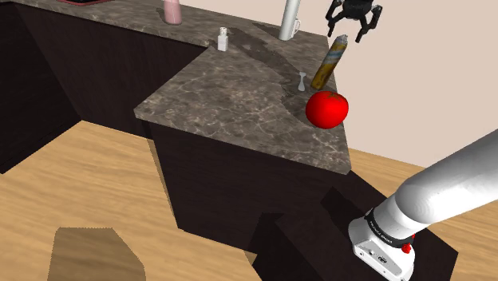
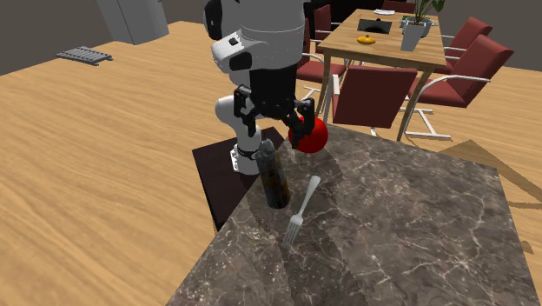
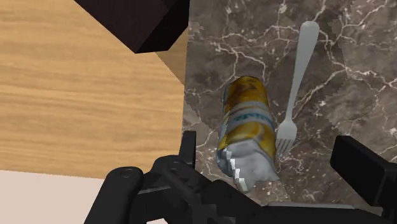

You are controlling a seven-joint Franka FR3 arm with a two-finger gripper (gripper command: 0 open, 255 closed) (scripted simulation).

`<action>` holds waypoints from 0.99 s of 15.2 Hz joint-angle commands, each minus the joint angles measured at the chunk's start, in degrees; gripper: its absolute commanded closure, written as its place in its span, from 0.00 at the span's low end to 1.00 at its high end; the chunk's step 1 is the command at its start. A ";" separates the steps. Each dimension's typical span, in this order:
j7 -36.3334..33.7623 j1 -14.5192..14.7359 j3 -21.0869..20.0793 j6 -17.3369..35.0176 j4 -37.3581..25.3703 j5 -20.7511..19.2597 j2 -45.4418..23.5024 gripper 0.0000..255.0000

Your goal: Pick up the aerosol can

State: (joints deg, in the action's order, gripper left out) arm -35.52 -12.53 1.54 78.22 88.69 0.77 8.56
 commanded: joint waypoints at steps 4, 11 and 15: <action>-4.59 -1.11 0.84 -0.35 -2.94 0.51 -3.03 0.00; -4.62 -1.07 0.77 3.54 2.69 0.44 -1.29 1.00; -4.65 -1.06 0.75 3.61 2.82 0.44 -1.22 1.00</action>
State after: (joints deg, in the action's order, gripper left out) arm -40.17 -13.60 2.30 81.87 91.41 1.20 7.38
